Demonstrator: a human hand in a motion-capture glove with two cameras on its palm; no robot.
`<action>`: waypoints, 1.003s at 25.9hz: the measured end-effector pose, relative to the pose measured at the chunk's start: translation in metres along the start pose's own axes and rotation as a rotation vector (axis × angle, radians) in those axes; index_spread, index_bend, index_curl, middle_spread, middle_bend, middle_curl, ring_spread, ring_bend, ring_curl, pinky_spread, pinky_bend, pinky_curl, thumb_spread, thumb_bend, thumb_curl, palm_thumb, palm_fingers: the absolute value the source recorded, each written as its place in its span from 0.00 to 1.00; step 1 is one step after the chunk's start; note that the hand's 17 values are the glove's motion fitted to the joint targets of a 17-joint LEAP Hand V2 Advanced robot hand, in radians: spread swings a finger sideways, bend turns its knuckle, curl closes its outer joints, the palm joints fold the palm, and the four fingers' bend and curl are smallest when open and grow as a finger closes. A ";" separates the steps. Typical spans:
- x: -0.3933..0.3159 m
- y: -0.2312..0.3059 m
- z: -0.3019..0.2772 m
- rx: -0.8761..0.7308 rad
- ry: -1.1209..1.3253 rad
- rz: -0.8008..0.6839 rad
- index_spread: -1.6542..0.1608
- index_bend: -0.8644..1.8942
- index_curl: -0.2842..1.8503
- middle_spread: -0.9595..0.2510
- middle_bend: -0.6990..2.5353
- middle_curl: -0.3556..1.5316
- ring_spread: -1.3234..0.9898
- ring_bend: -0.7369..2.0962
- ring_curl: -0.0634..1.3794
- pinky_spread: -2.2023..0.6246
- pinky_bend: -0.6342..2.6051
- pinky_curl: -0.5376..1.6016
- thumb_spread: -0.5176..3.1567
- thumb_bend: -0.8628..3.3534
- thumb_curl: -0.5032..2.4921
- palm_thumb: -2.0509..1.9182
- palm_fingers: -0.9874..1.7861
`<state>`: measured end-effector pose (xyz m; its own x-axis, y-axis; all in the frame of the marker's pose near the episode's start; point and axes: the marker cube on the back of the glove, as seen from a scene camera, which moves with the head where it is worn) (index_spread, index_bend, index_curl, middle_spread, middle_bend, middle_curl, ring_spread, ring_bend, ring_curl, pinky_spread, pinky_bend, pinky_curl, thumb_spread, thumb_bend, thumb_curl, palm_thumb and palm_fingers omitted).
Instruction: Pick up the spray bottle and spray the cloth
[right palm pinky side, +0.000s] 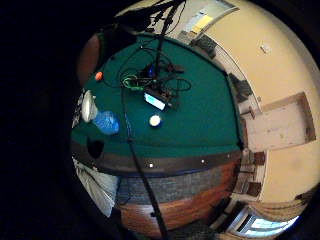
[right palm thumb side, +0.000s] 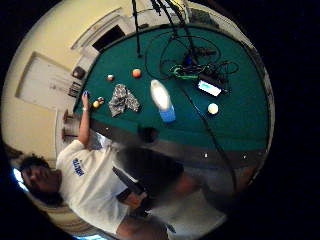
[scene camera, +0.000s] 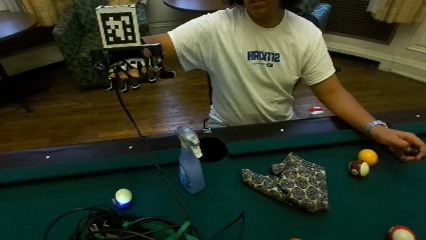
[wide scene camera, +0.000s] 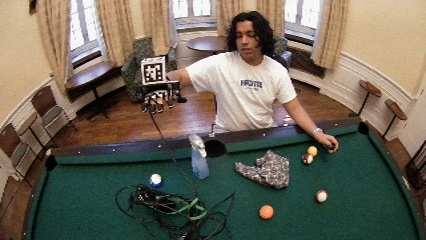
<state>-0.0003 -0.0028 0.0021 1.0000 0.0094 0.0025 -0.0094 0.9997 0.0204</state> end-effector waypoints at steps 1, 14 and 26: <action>0.000 0.000 0.001 0.005 0.001 0.000 0.79 0.36 0.15 0.75 0.28 0.21 0.55 0.37 0.08 0.82 0.33 0.30 0.24 0.22 0.19 0.55 0.50; 0.001 0.010 0.037 -0.028 -0.022 -0.006 0.68 0.36 0.19 0.72 0.28 0.28 0.53 0.39 0.16 0.85 0.35 0.36 0.34 0.20 0.23 0.56 0.47; 0.001 0.035 0.126 -0.159 -0.128 0.022 0.67 0.36 0.20 0.72 0.28 0.31 0.53 0.40 0.19 0.86 0.36 0.38 0.36 0.20 0.25 0.56 0.46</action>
<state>0.0003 0.0298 0.1290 0.9910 0.0385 0.1282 -0.0205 0.9901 -0.1391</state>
